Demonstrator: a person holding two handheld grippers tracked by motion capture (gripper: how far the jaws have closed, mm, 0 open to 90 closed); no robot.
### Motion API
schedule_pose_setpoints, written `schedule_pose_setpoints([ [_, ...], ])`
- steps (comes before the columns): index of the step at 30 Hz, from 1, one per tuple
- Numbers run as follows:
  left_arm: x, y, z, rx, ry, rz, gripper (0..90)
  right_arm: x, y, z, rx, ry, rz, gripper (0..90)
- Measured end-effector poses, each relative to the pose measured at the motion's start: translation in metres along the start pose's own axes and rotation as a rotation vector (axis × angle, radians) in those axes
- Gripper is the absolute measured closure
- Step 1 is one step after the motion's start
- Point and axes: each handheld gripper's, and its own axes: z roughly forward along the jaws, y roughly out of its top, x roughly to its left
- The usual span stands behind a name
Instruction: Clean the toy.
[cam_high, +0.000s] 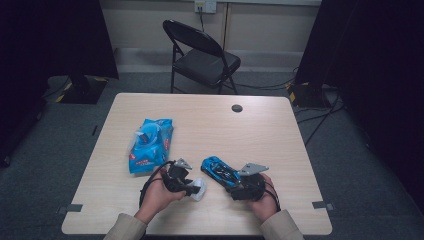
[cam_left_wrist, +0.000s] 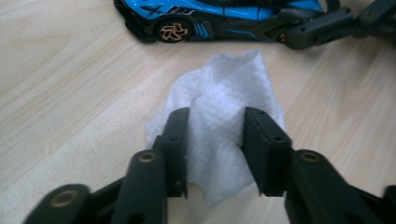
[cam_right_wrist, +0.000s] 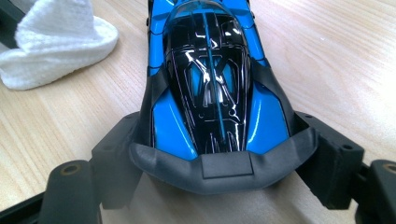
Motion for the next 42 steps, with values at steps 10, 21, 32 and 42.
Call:
schedule_pose_setpoints([
  [10,-0.009,0.025,-0.009,-0.122,-0.083,-0.066,84.9,0.000,0.000,0.000,0.000,0.000,0.000,23.8],
  [21,-0.043,0.070,0.034,-0.175,-0.145,0.000,84.8,0.000,0.000,0.000,0.000,0.000,0.000,23.8],
  [32,-0.051,0.070,0.054,-0.134,-0.113,0.061,85.0,0.000,0.000,0.000,0.000,0.001,-0.001,23.9],
  [42,-0.035,0.070,0.040,-0.116,-0.043,0.056,85.4,0.000,0.000,0.000,-0.001,0.002,-0.002,24.1],
])
